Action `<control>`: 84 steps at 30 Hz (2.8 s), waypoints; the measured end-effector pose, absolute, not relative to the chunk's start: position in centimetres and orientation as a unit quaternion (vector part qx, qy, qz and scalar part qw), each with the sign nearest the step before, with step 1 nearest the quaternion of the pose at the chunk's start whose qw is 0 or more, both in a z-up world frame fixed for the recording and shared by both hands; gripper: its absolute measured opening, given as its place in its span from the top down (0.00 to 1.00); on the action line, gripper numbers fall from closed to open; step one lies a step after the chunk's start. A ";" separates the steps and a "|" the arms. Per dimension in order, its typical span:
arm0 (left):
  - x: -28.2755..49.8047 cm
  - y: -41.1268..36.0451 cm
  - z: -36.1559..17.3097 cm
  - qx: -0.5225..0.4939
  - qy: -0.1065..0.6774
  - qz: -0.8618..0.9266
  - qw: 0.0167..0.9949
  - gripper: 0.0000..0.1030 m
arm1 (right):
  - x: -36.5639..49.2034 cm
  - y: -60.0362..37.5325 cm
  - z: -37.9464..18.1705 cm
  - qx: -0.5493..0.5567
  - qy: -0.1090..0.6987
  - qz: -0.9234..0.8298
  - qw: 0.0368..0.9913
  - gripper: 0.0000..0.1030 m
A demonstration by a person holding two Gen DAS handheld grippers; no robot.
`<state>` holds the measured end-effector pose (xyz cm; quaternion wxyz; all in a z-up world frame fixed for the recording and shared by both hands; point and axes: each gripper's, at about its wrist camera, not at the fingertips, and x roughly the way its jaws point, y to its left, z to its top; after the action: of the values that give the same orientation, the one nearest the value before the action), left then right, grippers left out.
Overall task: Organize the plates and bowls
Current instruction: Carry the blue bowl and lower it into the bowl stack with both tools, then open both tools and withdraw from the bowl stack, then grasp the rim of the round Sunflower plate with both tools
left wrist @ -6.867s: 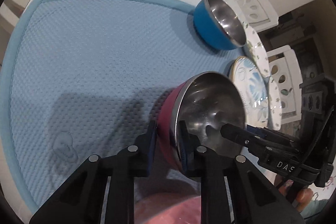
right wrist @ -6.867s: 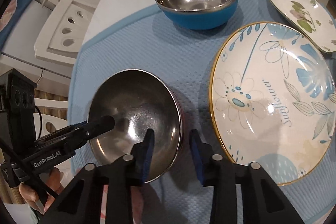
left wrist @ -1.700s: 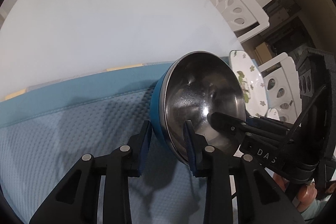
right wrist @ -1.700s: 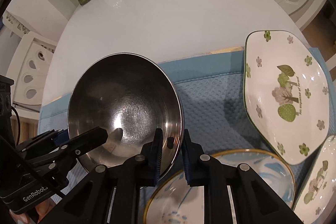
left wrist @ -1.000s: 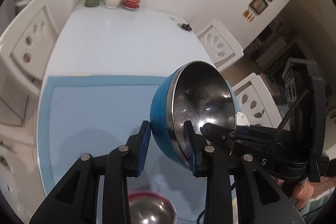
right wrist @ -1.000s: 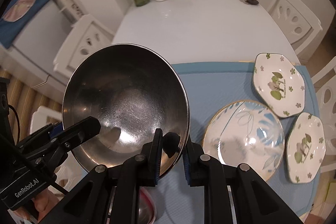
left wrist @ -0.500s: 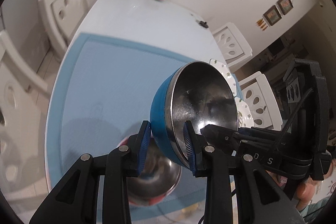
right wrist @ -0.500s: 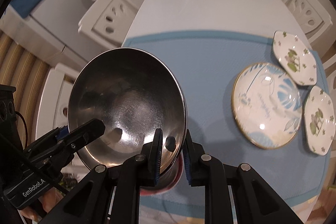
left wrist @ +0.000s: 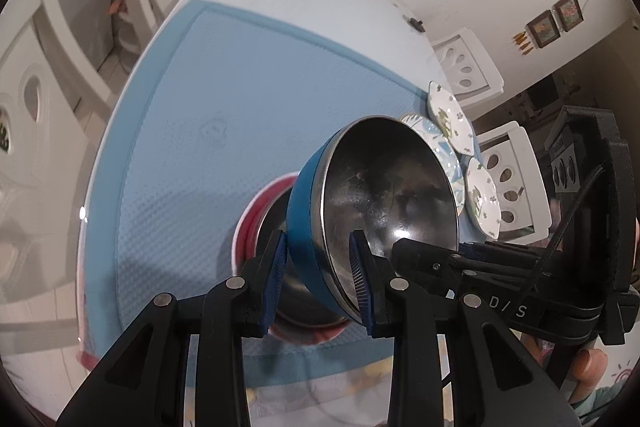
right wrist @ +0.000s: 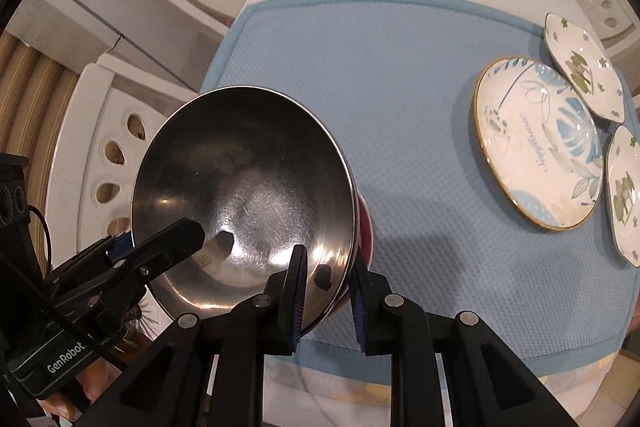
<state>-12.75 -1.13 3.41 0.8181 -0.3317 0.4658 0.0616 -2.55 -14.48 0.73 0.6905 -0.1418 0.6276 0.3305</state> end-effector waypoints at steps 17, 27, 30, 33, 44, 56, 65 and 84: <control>-13.3 -1.1 1.1 -0.327 0.493 0.072 0.803 0.72 | -3.5 -14.3 -2.1 -0.154 0.651 0.316 0.673 0.82; -14.1 -0.4 1.2 -0.335 0.480 0.079 0.807 0.70 | -3.8 -15.5 -1.6 -0.151 0.647 0.319 0.676 0.81; -14.1 -0.1 1.0 -0.340 0.480 0.083 0.805 0.70 | -4.2 -15.8 -1.6 -0.153 0.647 0.322 0.674 0.81; -14.2 -0.1 1.4 -0.337 0.478 0.081 0.807 0.70 | -4.4 -15.9 -1.5 -0.149 0.650 0.325 0.671 0.81; -15.0 0.8 1.5 -0.374 0.459 0.085 0.801 0.40 | -2.8 -18.9 -0.9 -0.065 0.666 0.329 0.666 0.80; -14.3 1.1 0.2 -0.394 0.470 0.086 0.785 0.39 | -1.3 -20.7 -2.8 0.020 0.705 0.314 0.636 0.59; -12.8 0.5 5.3 -0.352 0.432 0.064 0.828 0.39 | 0.3 -22.5 -0.8 0.030 0.685 0.302 0.662 0.59; -2.1 -9.2 9.4 -0.263 0.455 0.002 0.851 0.39 | 6.9 -32.1 2.8 0.062 0.621 0.224 0.748 0.59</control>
<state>-2.14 -9.15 9.38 0.8508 -0.2626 0.4551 0.0023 6.91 -32.09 2.84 0.7483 0.0617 0.6215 0.2237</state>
